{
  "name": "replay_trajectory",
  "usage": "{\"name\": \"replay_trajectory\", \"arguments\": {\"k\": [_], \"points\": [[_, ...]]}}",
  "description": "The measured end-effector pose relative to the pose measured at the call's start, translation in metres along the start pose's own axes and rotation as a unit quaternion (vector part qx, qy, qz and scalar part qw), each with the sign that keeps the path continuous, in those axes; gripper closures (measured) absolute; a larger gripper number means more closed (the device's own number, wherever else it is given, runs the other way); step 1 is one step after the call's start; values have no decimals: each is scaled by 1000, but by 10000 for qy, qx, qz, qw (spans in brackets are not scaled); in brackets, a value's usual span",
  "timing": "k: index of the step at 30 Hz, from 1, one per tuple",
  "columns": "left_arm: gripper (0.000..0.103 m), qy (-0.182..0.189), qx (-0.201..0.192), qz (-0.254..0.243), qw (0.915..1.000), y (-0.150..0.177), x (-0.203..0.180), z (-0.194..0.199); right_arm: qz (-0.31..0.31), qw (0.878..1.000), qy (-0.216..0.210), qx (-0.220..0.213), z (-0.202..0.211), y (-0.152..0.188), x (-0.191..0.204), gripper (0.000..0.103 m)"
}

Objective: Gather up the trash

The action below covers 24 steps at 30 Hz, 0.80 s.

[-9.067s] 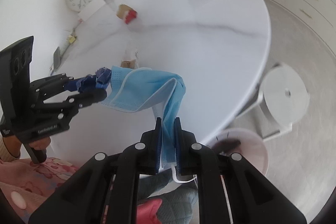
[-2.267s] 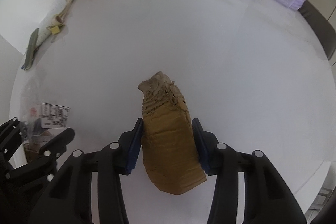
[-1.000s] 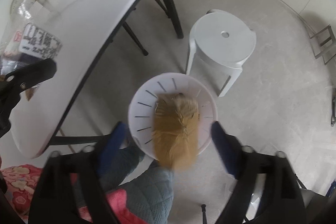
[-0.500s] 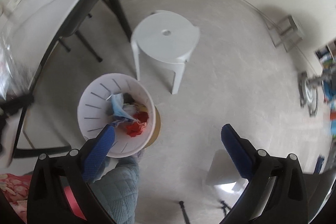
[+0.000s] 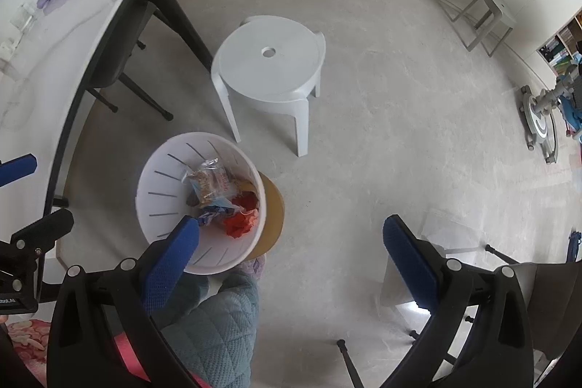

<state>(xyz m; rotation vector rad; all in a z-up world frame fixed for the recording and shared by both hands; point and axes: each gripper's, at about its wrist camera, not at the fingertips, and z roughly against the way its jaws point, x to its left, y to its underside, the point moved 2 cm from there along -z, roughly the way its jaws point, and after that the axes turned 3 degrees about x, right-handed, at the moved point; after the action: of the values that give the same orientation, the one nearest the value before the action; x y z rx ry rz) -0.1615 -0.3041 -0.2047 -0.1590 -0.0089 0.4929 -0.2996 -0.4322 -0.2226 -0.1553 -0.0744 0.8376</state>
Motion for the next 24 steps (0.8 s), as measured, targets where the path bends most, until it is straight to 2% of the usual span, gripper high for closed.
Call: {"name": "replay_trajectory", "arguments": {"k": [8,11,13,17,21,24], "points": [[14,3,-152,106,9998,3,13,13,158,9999,4,-47,3,-4,21,3],[14,-38,-285,256,9993,5,24,23,242,9995,-58,-205,14,-9,33,3],[14,-113,-497,494,9975,8,40,38,358,9987,-122,-335,23,-16,47,3],[14,-422,-857,987,9905,20,88,77,838,9930,-374,-748,50,-41,103,3],[14,-1067,-1362,1698,9702,47,151,130,1425,9809,-867,-995,76,-66,179,3],[14,-1446,-1639,2256,9494,75,193,165,1861,9668,-1273,-1201,99,-76,237,3]]}}
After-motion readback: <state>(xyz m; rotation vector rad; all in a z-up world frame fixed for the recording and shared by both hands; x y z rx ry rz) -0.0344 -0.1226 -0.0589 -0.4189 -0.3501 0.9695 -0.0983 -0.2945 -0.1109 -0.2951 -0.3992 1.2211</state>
